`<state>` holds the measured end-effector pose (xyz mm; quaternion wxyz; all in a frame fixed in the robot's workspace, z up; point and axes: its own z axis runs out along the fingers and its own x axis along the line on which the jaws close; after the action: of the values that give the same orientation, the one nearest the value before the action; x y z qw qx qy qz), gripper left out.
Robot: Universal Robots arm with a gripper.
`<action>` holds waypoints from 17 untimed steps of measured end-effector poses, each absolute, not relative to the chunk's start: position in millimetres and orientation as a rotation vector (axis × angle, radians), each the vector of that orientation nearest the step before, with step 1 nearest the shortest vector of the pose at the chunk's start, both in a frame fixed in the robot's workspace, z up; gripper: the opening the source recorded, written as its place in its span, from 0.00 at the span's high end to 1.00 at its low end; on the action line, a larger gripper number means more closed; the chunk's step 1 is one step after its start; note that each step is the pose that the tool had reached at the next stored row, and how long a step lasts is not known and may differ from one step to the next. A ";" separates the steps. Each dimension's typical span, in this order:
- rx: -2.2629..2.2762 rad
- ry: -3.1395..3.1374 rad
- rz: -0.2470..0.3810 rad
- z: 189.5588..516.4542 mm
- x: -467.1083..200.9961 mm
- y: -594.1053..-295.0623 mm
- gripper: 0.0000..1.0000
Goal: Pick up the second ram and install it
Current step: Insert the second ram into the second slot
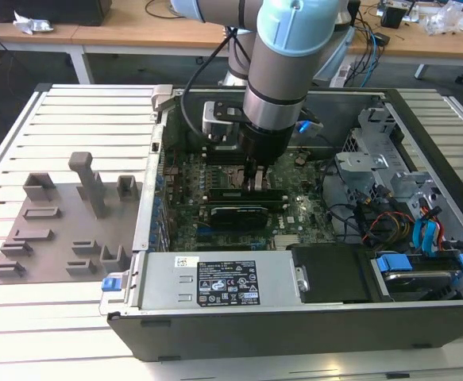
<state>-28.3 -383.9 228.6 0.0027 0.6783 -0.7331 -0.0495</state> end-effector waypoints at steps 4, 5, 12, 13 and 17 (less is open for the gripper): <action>2.141 -2.284 -0.153 230.0 -28.3 -383.8 0.87; 2.147 -2.277 -0.152 230.5 -28.4 -383.6 0.87; 2.149 -2.275 -0.152 229.7 -28.3 -383.5 0.87; 2.149 -2.275 -0.152 229.4 -28.3 -383.2 0.87; 2.149 -2.275 -0.152 228.2 -28.3 -382.4 0.87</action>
<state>-28.3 -382.4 228.2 0.0043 0.6858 -0.7261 -0.0484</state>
